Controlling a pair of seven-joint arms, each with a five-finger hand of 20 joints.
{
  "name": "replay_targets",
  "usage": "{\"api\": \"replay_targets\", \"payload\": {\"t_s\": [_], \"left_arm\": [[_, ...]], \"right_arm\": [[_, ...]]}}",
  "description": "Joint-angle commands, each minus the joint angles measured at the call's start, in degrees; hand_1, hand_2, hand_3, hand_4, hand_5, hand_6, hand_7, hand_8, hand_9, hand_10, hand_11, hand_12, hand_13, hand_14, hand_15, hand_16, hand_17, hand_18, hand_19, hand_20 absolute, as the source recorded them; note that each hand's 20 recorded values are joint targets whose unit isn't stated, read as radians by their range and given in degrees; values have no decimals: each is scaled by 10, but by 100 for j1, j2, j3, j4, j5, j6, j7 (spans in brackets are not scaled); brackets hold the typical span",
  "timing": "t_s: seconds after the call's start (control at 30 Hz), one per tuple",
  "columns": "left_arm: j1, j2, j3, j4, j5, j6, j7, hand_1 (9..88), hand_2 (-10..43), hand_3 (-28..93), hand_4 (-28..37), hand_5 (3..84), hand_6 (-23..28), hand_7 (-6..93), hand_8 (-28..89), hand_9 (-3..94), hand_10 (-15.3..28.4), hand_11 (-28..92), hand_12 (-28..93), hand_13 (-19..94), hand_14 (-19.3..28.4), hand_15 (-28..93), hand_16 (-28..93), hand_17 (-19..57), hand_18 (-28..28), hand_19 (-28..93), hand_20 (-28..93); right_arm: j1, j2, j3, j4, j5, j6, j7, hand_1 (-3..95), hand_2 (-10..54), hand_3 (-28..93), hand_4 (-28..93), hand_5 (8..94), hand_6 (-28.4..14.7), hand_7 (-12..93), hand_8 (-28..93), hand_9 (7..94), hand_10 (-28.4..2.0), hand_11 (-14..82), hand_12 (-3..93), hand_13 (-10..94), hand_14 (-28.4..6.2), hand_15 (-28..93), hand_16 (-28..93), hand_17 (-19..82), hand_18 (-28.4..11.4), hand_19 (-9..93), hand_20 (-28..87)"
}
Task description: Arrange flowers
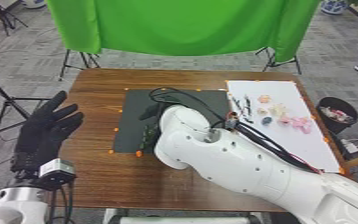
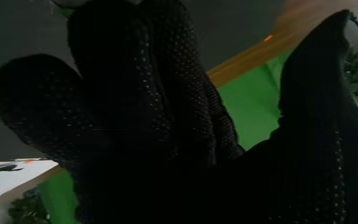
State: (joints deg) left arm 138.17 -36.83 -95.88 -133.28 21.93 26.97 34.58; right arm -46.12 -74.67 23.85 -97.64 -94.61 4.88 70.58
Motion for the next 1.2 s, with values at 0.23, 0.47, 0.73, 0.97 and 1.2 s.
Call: {"api": "replay_targets", "payload": {"t_s": [0.23,0.47,0.73,0.97,1.2], "left_arm": [[766,-13,-254,-105,-238,172,585,301,60,650,-204,359,88,99,-78,320,189,279,109,206,255,546,-119,-70,256,509,50],[855,-125,-313,-85,-193,102,586,287,55,644,-215,349,84,102,-79,306,185,277,110,194,250,539,-116,-76,255,503,51],[537,-255,-159,-55,18,30,277,286,56,642,-221,347,82,102,-80,304,184,274,113,190,248,532,-111,-78,254,497,55],[331,-342,3,-10,82,-46,197,289,57,642,-218,348,83,103,-80,307,186,277,113,190,248,533,-110,-78,254,495,59],[154,-346,88,42,115,-107,141,290,59,643,-216,350,84,103,-80,310,187,282,112,192,249,539,-111,-78,253,496,62]], "right_arm": [[-45,1605,1038,-1213,404,-223,-924,277,35,675,-199,501,-129,114,-77,686,-223,258,155,701,-178,485,110,561,-172,841,-282],[-45,2313,1260,-1001,534,67,-817,290,38,700,-207,493,-124,122,-80,613,-243,229,154,623,-194,499,87,503,-193,839,-265],[230,2628,1065,-330,629,183,-556,291,33,718,-214,475,-126,131,-83,567,-248,216,152,597,-194,513,75,493,-195,845,-251],[399,2598,785,229,359,-231,-207,299,21,720,-218,508,-127,134,-88,624,-239,200,141,667,-181,502,69,529,-176,881,-246],[299,2394,755,701,453,-607,-58,306,-1,718,-219,515,-131,126,-85,635,-236,196,146,687,-174,502,81,558,-163,898,-273]]}}
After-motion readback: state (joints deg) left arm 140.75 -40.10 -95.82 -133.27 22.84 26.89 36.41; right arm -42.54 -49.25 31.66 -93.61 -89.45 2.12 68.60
